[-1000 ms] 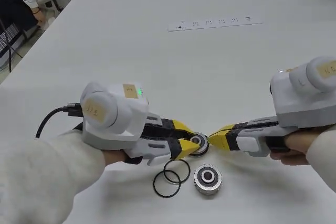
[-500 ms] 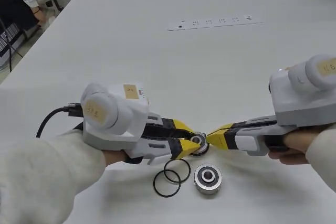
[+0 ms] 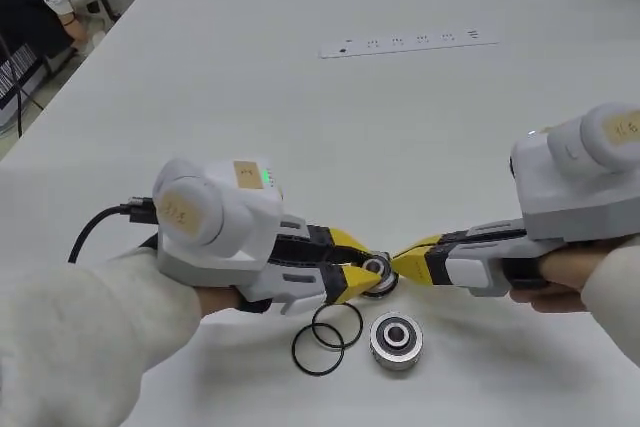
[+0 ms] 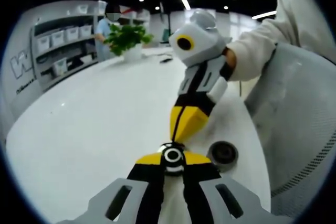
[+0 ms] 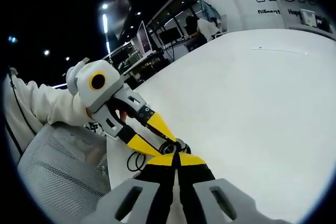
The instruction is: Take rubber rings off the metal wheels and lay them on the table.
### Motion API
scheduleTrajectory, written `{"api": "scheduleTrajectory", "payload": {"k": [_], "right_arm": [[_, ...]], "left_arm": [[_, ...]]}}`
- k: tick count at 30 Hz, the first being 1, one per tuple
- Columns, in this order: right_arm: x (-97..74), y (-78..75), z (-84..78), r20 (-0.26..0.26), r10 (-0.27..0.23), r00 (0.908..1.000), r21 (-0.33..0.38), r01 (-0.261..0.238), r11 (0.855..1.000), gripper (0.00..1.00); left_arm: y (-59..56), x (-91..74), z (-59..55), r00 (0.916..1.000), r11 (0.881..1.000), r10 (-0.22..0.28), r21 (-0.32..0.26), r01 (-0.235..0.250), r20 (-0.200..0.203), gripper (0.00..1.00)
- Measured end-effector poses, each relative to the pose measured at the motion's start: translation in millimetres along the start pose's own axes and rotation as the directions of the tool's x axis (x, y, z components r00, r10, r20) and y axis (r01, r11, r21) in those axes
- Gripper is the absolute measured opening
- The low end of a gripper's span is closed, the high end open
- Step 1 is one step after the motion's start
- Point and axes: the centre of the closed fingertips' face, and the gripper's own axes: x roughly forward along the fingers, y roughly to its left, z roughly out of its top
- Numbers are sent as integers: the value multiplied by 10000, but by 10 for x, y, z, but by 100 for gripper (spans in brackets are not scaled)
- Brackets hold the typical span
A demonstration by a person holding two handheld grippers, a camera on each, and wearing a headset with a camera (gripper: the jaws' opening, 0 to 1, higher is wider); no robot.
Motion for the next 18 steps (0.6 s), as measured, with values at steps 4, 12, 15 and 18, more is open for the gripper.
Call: {"api": "scheduleTrajectory", "payload": {"k": [4,12,15,18], "right_arm": [[0,2,2,12,20,10000,5,-20,10000,0],[3,19,7,71,119,9999,28,-119,9999,0],[4,24,9,77,139,9999,27,-139,9999,0],[6,33,12,107,186,9998,42,-186,9998,0]], "left_arm": [[-6,-3,3,10000,10000,2,-2,-2,4,14],[-11,-4,4,10000,10000,2,-4,-2,10,14],[-12,-4,5,10000,10000,1,-6,-1,15,14],[-13,-5,6,10000,10000,1,-5,-1,16,14]]}}
